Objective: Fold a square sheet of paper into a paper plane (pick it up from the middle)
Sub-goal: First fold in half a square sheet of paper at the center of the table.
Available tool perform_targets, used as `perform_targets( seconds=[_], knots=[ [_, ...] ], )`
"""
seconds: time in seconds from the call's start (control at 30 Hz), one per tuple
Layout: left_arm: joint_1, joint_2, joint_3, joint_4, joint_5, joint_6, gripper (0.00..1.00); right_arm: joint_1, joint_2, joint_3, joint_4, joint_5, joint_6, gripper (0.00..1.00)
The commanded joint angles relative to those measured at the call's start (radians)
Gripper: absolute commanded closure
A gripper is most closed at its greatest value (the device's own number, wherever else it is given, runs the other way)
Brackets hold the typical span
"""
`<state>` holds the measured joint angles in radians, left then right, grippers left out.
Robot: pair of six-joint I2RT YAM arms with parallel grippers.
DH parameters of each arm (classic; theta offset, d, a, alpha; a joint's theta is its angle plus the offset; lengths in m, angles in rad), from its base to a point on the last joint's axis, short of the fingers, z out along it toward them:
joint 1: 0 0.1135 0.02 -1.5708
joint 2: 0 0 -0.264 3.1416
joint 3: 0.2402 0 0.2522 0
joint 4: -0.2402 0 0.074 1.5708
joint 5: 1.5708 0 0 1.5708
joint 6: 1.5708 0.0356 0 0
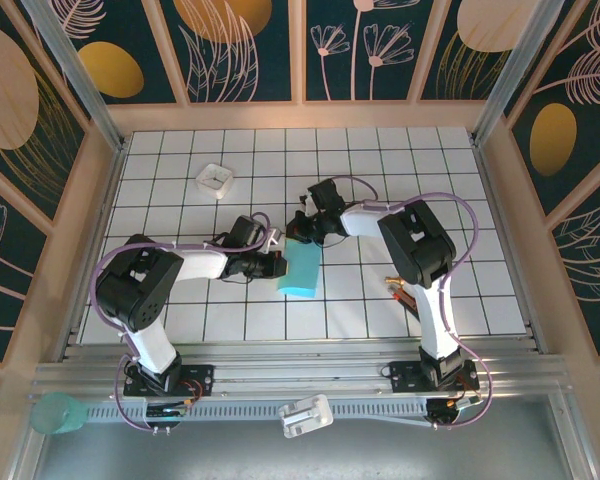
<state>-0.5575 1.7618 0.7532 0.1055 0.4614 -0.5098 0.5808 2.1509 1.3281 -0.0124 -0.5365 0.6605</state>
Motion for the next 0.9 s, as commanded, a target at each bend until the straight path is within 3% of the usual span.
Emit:
perform_targets(
  seconds=[0.0, 0.7, 0.87],
  knots=[
    [-0.008, 0.085, -0.071, -0.245, -0.121, 0.034, 1.0, -0.076, 0.076, 0.035, -0.001, 0.24, -0.039, 1.0],
    [-0.013, 0.084, -0.071, -0.244, -0.122, 0.036, 1.0, -0.142, 0.155, 0.189, -0.062, 0.256, -0.064, 1.0],
    [-0.013, 0.08, -0.063, -0.23, -0.115, 0.018, 1.0, -0.18, 0.094, 0.209, -0.05, 0.209, -0.101, 1.0]
  ],
)
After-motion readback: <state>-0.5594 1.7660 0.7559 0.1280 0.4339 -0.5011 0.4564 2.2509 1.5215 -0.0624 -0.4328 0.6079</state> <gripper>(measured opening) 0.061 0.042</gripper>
